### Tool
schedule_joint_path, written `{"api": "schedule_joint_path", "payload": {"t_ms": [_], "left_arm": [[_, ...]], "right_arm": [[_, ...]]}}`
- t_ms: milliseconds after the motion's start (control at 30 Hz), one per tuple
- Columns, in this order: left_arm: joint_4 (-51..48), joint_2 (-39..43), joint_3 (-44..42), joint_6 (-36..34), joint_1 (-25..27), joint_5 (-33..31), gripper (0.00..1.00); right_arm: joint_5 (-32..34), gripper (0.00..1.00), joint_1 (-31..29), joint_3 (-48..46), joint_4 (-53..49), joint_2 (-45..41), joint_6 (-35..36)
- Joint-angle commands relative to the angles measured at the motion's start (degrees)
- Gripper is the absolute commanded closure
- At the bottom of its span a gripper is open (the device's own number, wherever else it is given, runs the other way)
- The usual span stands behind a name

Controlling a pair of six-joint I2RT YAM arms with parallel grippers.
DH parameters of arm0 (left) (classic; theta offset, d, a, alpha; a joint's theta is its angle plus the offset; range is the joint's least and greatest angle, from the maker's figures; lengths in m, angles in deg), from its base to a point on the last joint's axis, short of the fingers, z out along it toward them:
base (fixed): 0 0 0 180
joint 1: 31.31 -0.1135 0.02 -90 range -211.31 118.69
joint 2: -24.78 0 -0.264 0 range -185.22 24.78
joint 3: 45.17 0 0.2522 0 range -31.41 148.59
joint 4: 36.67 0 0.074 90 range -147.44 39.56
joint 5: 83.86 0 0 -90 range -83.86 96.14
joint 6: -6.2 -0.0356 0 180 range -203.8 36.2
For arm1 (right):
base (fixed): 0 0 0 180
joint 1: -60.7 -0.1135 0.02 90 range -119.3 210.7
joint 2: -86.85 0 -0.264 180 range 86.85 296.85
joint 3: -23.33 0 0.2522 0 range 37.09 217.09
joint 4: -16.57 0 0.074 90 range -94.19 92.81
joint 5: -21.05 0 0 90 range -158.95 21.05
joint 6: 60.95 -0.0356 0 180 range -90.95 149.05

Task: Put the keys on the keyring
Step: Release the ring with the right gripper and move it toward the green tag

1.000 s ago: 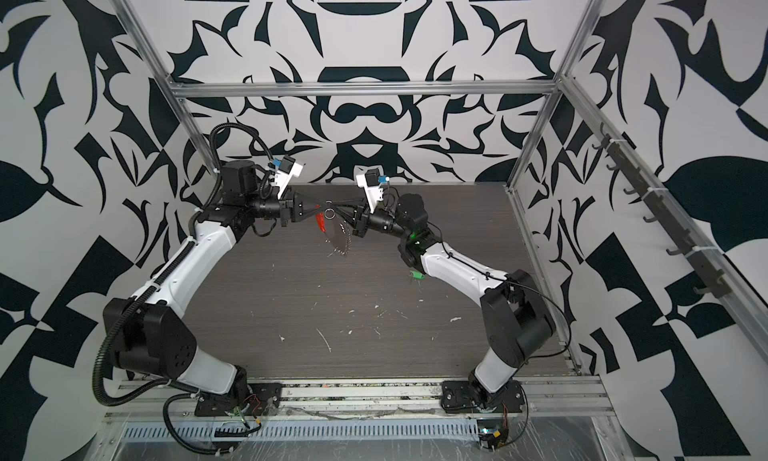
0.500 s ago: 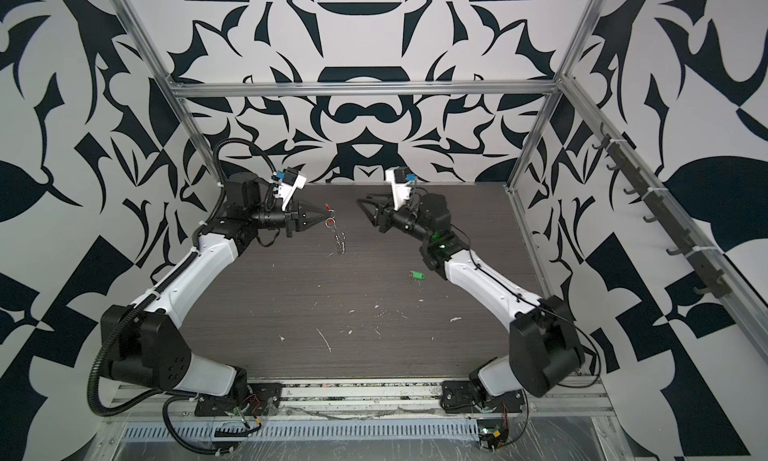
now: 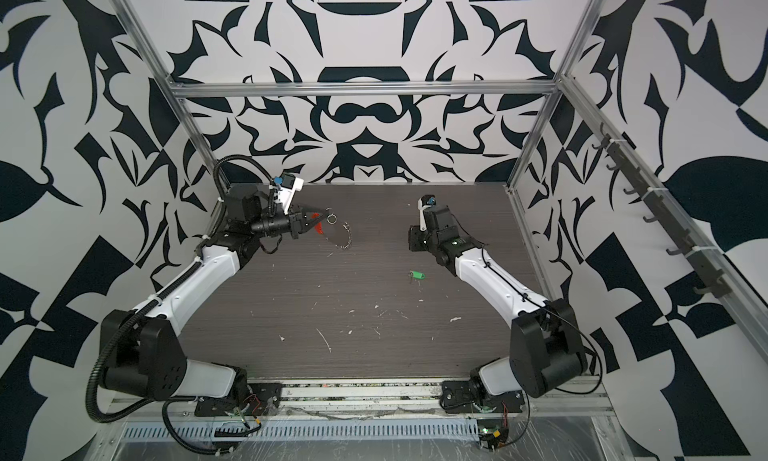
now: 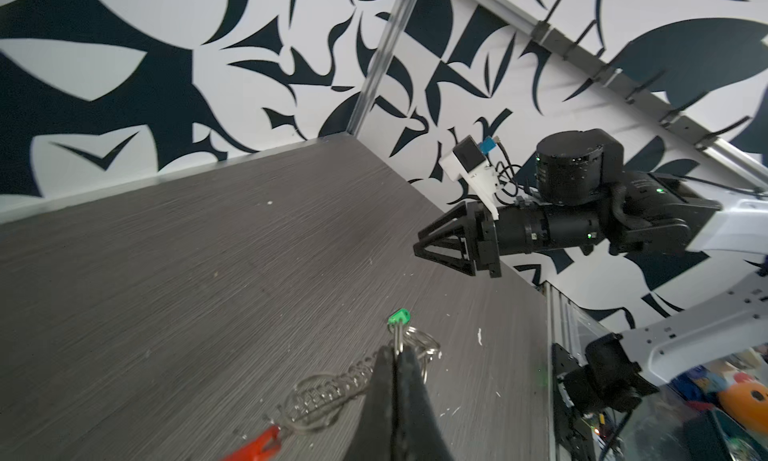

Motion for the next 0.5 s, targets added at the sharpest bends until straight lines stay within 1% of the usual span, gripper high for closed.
{"api": "schedule_joint_path", "payload": {"t_ms": [0, 133, 267, 333, 367, 467], "left_arm": [[2.3, 3.8, -1.2, -1.3, 0.7, -6.2, 1.0], [3.3, 5.3, -2.9, 4.9, 0.7, -8.1, 1.0], [6.2, 6.4, -4.9, 9.4, 1.0, -7.8, 1.0], [5.9, 6.5, -4.9, 9.9, 1.5, -7.7, 1.0], [5.8, 6.5, -4.9, 9.9, 1.9, -7.5, 1.0], [5.1, 6.4, -5.0, 9.4, 2.7, -7.8, 1.0]], "right_arm": [[1.9, 0.59, 0.1, 0.5, -3.6, 1.0, 1.3], [0.7, 0.62, 0.0, 0.4, -3.5, 4.6, 2.1], [-0.6, 0.65, -0.1, 1.3, -4.5, 7.8, 1.9], [-1.4, 0.71, -0.4, 1.5, -4.2, 9.0, 1.8], [-1.6, 0.72, -0.6, 1.7, -4.0, 9.6, 1.8], [-2.1, 0.73, -1.6, 1.3, -3.1, 10.6, 2.3]]}}
